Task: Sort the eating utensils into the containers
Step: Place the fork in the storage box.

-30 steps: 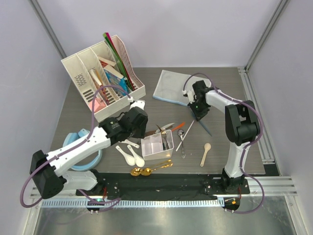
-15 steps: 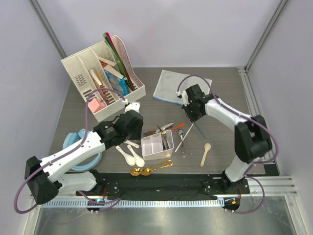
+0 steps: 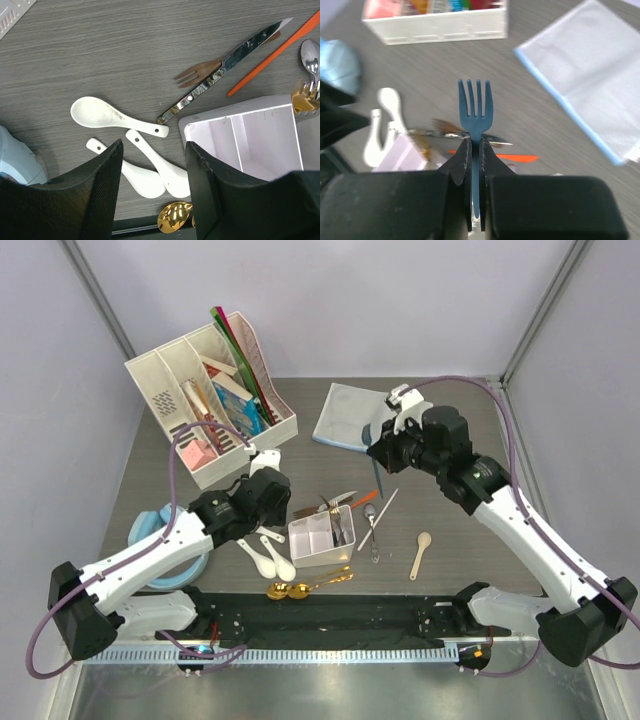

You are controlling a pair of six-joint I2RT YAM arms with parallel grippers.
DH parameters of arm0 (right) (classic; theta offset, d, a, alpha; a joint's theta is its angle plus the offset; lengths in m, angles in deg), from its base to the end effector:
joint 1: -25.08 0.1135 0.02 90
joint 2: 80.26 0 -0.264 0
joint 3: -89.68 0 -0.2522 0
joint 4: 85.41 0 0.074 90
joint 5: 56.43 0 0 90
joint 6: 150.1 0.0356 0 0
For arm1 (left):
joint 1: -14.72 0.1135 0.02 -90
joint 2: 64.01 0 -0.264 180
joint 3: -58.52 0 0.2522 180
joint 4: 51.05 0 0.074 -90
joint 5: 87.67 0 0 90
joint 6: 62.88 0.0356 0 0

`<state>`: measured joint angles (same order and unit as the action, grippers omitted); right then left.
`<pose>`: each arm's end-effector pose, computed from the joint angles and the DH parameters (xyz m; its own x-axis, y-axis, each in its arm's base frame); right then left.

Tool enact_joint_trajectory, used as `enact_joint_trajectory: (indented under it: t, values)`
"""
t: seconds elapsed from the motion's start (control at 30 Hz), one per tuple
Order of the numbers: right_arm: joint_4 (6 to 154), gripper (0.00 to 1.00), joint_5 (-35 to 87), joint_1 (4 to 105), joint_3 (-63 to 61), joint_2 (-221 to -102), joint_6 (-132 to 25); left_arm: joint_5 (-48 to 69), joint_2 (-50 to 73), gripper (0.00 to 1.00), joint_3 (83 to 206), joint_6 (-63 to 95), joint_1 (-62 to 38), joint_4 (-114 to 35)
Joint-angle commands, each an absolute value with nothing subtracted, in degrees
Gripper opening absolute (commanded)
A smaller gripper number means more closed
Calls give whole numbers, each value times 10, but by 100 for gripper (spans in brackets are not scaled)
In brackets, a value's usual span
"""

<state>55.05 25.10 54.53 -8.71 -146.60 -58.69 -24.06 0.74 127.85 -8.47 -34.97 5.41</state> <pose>0.2211 0.1309 0.3768 -0.3727 -0.1825 -0.9099 -0.5942 0.8000 0.0830 0.1571 -0.1607 0.2891 -0.7081 0.0288 -0.7055 0.1149 0.9905 -0.0749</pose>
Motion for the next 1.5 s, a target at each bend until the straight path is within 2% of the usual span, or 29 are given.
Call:
enact_joint_trajectory:
  t: [0.0,0.37,0.97,1.17,1.37,1.47]
  values:
    - [659,1,168,586,-127,-1439,-502,-250,2,53,1276,-99,-348,34]
    - [748,1,178,679,-215,-1438,-476,-247,-15,53,1256,-115,-347,35]
    - [793,2,205,707,-287,-1466,-495,-255,-19,53,1246,-117,-347,43]
    - [772,30,229,708,-314,-1447,-496,-255,-10,53,1248,-115,-348,44]
    - [778,42,231,708,-347,-1424,-490,-267,13,57,1255,-108,-347,58]
    - [778,42,232,708,-351,-1422,-486,-270,32,59,1257,-101,-347,60]
